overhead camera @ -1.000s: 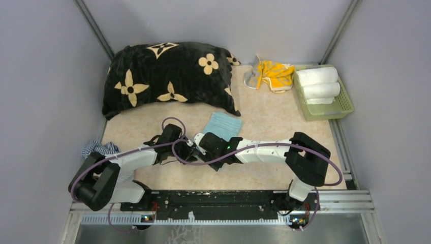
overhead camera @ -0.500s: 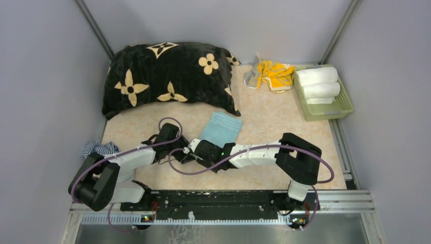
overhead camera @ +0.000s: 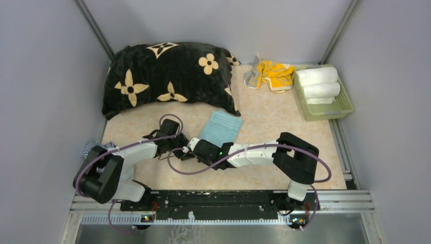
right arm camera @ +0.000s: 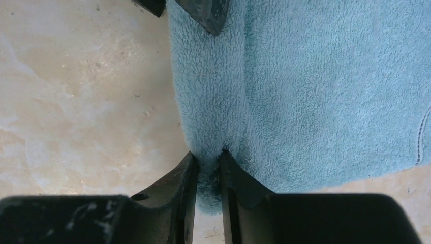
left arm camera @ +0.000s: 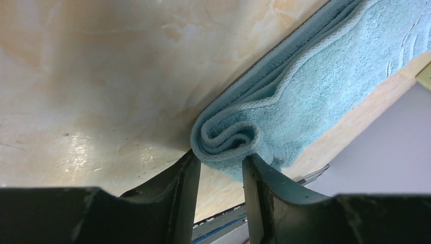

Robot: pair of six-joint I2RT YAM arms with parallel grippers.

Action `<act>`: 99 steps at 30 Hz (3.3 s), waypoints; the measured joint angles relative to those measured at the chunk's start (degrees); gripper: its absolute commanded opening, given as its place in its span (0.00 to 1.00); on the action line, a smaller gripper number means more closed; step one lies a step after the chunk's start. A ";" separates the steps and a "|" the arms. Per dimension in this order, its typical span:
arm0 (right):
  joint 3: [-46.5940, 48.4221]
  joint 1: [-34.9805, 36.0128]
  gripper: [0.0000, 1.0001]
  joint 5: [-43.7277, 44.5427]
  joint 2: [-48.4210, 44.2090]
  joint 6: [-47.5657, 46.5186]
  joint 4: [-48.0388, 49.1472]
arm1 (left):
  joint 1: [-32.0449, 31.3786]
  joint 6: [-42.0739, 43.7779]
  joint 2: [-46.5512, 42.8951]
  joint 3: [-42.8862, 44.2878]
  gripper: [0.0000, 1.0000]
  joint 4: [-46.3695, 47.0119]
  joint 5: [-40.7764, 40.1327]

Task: Roll the towels
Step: Roll the towel at the center of the board.

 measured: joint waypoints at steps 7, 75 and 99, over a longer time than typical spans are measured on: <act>1.44 -0.52 0.00 -1.66 0.37 -1.20 -1.92 | -0.04 2.25 1.05 2.75 0.54 -2.38 -0.13; 2.62 -22.08 0.44 -37.16 -8.83 9.90 -5.81 | 0.39 7.08 -1.68 2.10 0.63 -1.97 0.44; 1.64 2.60 0.42 1.57 -4.02 -0.13 -1.20 | 0.50 6.16 0.79 3.45 0.63 -1.03 1.60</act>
